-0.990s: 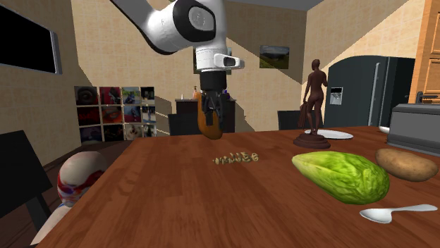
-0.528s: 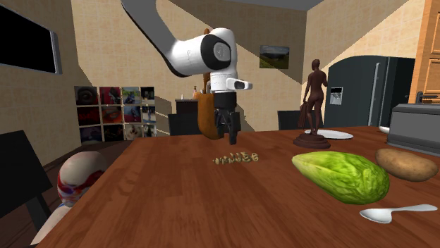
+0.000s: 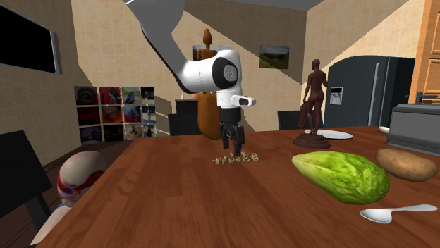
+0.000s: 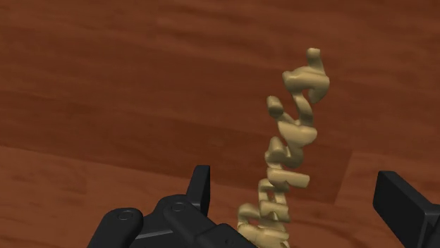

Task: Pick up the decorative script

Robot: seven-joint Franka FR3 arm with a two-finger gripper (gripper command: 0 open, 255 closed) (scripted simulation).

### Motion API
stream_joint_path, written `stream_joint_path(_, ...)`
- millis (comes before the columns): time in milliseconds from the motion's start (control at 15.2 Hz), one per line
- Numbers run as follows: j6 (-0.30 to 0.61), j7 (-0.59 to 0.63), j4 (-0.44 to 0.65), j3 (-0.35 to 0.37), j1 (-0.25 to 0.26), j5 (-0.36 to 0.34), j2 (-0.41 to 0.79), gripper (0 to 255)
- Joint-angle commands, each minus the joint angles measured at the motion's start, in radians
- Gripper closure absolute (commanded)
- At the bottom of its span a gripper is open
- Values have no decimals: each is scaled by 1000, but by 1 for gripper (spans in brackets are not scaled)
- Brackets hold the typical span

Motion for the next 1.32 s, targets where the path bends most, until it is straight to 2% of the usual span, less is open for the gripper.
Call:
stream_joint_path(0,22,5,-8,-4,2,-6,15,0)
stream_joint_path(198,38,8,-12,-6,4,-11,26,0)
stream_joint_path(264,38,9,-13,-6,5,-11,26,255)
stream_joint_path(858,38,8,-12,-6,4,-11,26,255)
stream_joint_path(1254,-23,-4,8,4,-2,6,-16,255)
